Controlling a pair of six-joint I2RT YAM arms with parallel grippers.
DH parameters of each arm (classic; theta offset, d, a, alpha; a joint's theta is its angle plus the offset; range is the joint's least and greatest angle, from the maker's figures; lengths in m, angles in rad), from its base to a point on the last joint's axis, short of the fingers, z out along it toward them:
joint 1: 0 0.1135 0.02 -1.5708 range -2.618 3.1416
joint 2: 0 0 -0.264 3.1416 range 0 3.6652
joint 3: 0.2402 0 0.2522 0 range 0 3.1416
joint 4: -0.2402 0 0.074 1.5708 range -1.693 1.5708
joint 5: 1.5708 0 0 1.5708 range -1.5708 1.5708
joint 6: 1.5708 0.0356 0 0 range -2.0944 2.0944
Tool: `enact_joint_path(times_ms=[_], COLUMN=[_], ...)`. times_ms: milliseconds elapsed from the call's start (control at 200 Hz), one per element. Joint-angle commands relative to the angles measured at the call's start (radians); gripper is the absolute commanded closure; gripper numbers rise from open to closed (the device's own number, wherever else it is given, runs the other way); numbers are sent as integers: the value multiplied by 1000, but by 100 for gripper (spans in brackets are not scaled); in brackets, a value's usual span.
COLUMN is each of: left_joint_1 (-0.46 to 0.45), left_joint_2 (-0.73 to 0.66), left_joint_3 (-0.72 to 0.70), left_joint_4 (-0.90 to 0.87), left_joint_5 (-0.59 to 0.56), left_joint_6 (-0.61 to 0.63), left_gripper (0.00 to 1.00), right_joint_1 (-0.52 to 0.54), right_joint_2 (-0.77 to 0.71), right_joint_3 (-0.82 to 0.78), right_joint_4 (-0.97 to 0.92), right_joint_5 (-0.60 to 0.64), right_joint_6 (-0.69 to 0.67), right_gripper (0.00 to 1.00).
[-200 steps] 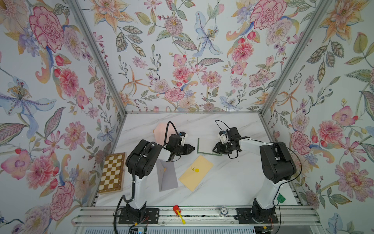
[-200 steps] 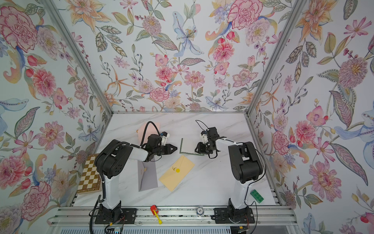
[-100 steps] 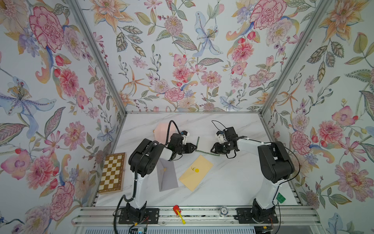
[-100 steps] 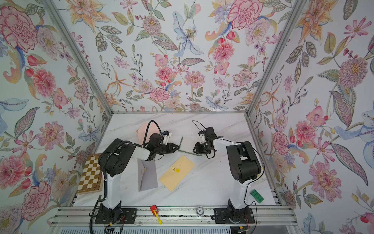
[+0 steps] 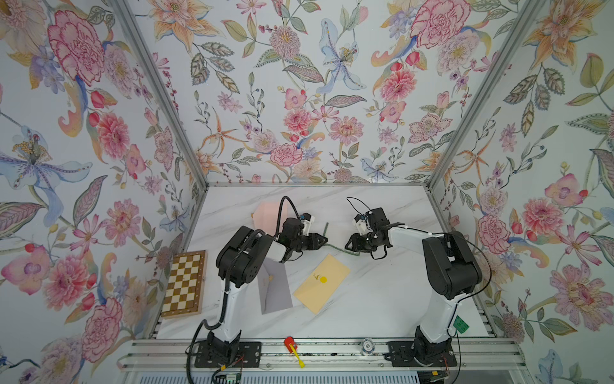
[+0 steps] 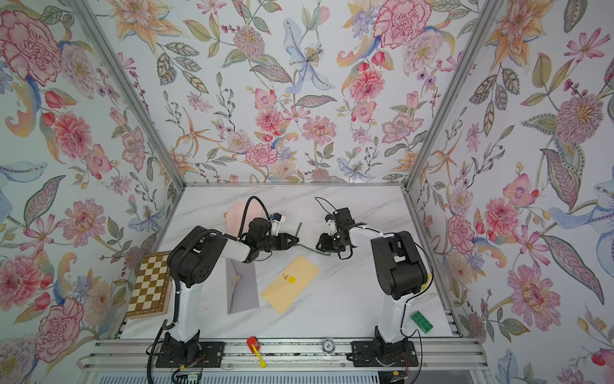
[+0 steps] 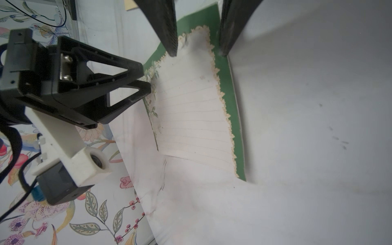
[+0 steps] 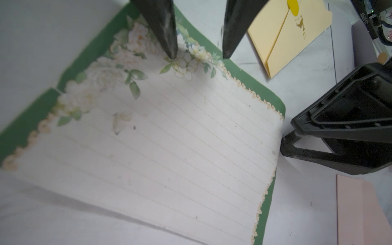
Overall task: Fold the letter paper in half and place it into the envelope
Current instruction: Fold the letter paper at the center of the board.
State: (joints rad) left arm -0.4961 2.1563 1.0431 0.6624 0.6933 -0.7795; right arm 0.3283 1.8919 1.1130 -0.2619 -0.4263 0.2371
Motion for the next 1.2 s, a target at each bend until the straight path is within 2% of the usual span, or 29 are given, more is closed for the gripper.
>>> enact_joint_path(times_ms=[0, 530, 941, 1191], left_joint_1=[-17, -42, -43, -40], left_joint_2=[48, 66, 92, 72], left_joint_3=[7, 37, 48, 34], left_joint_4=[-50, 81, 187, 204], left_joint_5=[2, 58, 62, 41], left_joint_6=[-15, -109, -181, -179], left_gripper=[63, 61, 60, 60], right_joint_1=[9, 9, 11, 11], right_joint_2=[41, 58, 65, 60], right_joint_3=[14, 25, 28, 22], right_joint_4=[-59, -83, -95, -96], right_joint_5=[47, 70, 75, 75], right_joint_6=[-27, -37, -41, -42], right_gripper=[61, 61, 61, 61])
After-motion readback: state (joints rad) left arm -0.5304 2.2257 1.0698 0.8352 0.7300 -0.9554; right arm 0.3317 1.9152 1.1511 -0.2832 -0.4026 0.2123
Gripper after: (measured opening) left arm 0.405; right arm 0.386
